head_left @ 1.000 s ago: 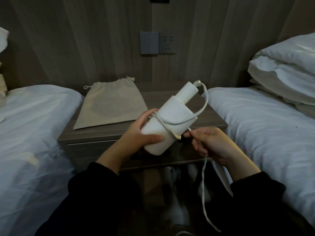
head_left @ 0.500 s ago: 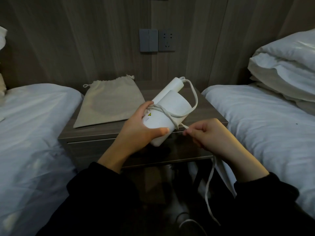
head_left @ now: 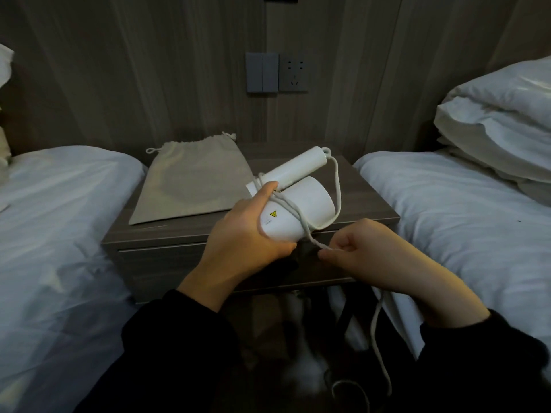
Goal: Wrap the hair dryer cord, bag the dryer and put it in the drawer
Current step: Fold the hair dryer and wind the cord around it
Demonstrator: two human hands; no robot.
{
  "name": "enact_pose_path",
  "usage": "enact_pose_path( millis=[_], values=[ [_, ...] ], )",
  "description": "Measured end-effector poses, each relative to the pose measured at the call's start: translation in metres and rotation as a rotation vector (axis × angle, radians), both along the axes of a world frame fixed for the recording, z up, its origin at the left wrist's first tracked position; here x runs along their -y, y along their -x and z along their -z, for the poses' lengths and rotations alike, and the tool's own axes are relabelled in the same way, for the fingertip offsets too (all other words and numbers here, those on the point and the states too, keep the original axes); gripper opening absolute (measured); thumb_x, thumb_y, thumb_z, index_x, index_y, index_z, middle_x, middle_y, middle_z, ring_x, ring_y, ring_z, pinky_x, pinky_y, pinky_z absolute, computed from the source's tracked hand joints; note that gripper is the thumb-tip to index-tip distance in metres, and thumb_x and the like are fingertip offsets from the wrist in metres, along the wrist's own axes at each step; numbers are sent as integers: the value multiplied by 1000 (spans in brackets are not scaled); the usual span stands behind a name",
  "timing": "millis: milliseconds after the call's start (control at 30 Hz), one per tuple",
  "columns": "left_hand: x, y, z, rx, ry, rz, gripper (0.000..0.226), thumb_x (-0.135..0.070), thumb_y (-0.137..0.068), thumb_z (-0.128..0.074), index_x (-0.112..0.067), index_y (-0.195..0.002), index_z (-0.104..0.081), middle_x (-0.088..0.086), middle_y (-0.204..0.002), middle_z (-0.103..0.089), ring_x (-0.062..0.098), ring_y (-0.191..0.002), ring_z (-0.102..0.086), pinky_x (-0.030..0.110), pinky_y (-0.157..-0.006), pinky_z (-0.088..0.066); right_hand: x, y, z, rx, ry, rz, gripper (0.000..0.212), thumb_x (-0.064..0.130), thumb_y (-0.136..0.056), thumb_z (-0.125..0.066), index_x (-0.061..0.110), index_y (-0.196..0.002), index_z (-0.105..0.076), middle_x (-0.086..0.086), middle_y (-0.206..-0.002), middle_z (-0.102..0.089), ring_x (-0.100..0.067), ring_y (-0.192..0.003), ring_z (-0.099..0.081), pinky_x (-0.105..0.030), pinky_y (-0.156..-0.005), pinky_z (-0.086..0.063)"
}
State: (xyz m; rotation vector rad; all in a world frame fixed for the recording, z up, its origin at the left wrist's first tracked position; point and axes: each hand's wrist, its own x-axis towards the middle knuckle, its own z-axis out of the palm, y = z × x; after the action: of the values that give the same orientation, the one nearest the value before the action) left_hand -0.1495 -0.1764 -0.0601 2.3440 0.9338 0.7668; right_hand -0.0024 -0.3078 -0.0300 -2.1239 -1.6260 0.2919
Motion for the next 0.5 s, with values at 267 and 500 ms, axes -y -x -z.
enact_pose_path(
  millis=[267,500],
  values=[
    [-13,8,10,-227,-559,53,89,-52,-59,-63,-35,-139,-26,9,-100,-58,29,-89,-57,39,-78,-46,18,-12,-19,-121,-148,-134,23,9,-83,-61,31,-79,-70,3,-61,-63,-5,-59,-56,-17,-59,-42],
    [-1,-1,8,-374,-694,208,87,-56,-59,-63,-40,-137,-27,9,-103,-59,26,-86,-57,36,-77,-42,9,-15,-11,170,-439,329,30,39,-61,-80,14,-64,-64,-5,-58,-62,-24,-66,-59,-37,-61,-49]
  ],
)
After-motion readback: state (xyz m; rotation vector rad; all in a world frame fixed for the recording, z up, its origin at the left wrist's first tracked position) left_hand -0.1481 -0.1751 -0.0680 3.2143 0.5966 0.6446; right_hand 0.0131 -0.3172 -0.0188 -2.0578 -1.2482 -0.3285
